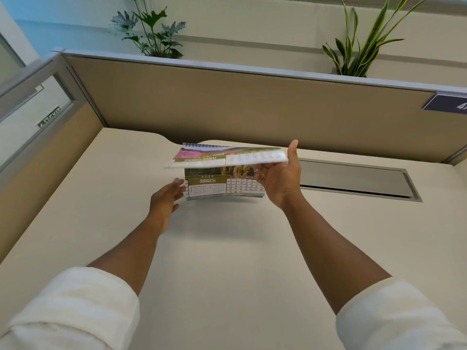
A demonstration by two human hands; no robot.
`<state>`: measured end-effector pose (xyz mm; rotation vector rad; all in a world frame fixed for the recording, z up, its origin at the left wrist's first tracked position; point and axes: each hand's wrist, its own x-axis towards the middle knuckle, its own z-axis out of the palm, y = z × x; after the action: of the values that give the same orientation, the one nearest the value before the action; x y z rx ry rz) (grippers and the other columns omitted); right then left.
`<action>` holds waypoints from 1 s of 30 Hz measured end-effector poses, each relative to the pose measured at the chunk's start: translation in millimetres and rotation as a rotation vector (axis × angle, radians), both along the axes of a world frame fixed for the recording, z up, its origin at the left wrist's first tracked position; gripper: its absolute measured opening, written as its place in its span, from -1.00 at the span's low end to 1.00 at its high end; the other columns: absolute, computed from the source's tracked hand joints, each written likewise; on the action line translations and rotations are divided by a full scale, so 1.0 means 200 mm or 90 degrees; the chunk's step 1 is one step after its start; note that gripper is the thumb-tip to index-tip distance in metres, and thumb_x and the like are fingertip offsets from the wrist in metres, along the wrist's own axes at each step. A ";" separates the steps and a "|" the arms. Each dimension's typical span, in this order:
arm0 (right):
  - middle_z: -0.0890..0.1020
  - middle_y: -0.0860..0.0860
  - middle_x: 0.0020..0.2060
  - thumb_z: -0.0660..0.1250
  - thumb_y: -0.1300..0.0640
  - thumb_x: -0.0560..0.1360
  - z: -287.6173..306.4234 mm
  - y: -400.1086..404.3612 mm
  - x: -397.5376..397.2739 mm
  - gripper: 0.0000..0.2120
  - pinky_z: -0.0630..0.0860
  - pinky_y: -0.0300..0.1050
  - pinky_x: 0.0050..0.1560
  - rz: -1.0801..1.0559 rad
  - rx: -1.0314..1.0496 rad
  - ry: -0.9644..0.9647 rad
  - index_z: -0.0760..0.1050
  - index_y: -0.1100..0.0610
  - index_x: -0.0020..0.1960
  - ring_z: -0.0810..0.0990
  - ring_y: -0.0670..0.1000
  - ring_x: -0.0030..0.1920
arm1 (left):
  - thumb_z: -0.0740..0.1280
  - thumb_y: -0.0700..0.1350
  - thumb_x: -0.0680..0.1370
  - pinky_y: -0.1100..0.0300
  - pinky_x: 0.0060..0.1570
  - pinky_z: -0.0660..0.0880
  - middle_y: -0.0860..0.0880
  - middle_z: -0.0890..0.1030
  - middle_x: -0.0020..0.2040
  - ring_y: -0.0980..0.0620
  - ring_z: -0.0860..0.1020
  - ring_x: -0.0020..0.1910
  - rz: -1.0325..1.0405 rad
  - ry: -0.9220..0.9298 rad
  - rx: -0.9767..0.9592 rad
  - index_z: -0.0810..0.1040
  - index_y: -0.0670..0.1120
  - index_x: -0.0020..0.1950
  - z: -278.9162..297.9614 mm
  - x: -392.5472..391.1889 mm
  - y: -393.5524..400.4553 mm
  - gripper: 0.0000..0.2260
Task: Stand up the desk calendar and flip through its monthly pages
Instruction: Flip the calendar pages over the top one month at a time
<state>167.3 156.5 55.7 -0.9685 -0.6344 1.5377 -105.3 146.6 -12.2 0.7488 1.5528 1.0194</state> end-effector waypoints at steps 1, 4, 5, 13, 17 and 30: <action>0.68 0.13 -0.01 0.01 -0.49 0.45 0.01 0.01 0.00 -0.24 0.43 -0.04 -0.13 -0.003 0.010 0.010 0.61 0.14 0.06 0.62 0.08 -0.08 | 0.36 0.10 0.52 0.05 0.09 0.42 0.02 0.65 0.03 0.00 0.55 0.14 -0.004 0.000 0.008 0.60 0.04 0.13 0.00 0.01 0.00 -0.76; 0.69 0.11 0.02 0.06 -0.45 0.47 0.04 0.04 0.00 -0.28 0.43 -0.05 -0.19 -0.011 0.032 0.034 0.55 0.09 0.25 0.63 0.06 -0.15 | 0.40 -0.03 0.52 0.16 -0.02 0.43 0.03 0.65 0.01 0.00 0.54 0.09 -0.032 0.003 0.029 0.60 0.06 0.11 -0.01 0.02 0.00 -0.82; 0.69 0.11 0.03 0.07 -0.45 0.47 0.05 0.05 0.01 -0.29 0.44 -0.06 -0.17 -0.015 0.036 0.030 0.51 0.07 0.30 0.62 0.05 -0.15 | 0.41 -0.05 0.51 0.23 -0.09 0.44 0.01 0.64 0.04 0.03 0.55 0.04 -0.033 0.002 0.035 0.60 0.03 0.17 -0.01 0.02 0.00 -0.77; 0.67 0.06 -0.10 0.16 -0.34 0.52 0.03 0.04 0.02 -0.42 0.46 -0.14 -0.25 -0.082 0.027 0.016 0.53 0.09 0.24 0.59 0.00 -0.21 | 0.46 -0.14 0.48 0.34 -0.17 0.44 -0.01 0.64 0.01 0.22 0.56 -0.12 -0.020 0.018 0.043 0.59 -0.02 0.16 -0.01 0.01 0.01 -0.73; 0.61 -0.04 -0.23 0.26 -0.21 0.53 -0.03 0.01 0.03 -0.60 0.39 -0.23 -0.32 -0.215 -0.027 -0.032 0.58 0.11 0.09 0.50 -0.09 -0.31 | 0.46 -0.12 0.48 0.28 -0.08 0.44 -0.01 0.66 0.00 0.18 0.58 -0.11 -0.020 0.019 0.036 0.61 -0.02 0.15 -0.01 0.00 0.01 -0.75; 0.63 -0.05 -0.05 0.23 -0.09 0.58 -0.22 -0.07 0.03 -0.71 0.44 -0.07 -0.04 -0.249 -0.227 -0.293 0.54 0.10 0.12 0.56 -0.02 0.02 | 0.41 -0.12 0.52 0.20 0.02 0.41 -0.01 0.63 0.06 0.13 0.56 -0.07 -0.019 0.017 0.034 0.57 -0.06 0.26 -0.01 0.01 0.01 -0.69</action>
<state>172.7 143.1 12.6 -1.6418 -0.4519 1.0991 -102.5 148.8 -15.0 0.8234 1.5380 1.0369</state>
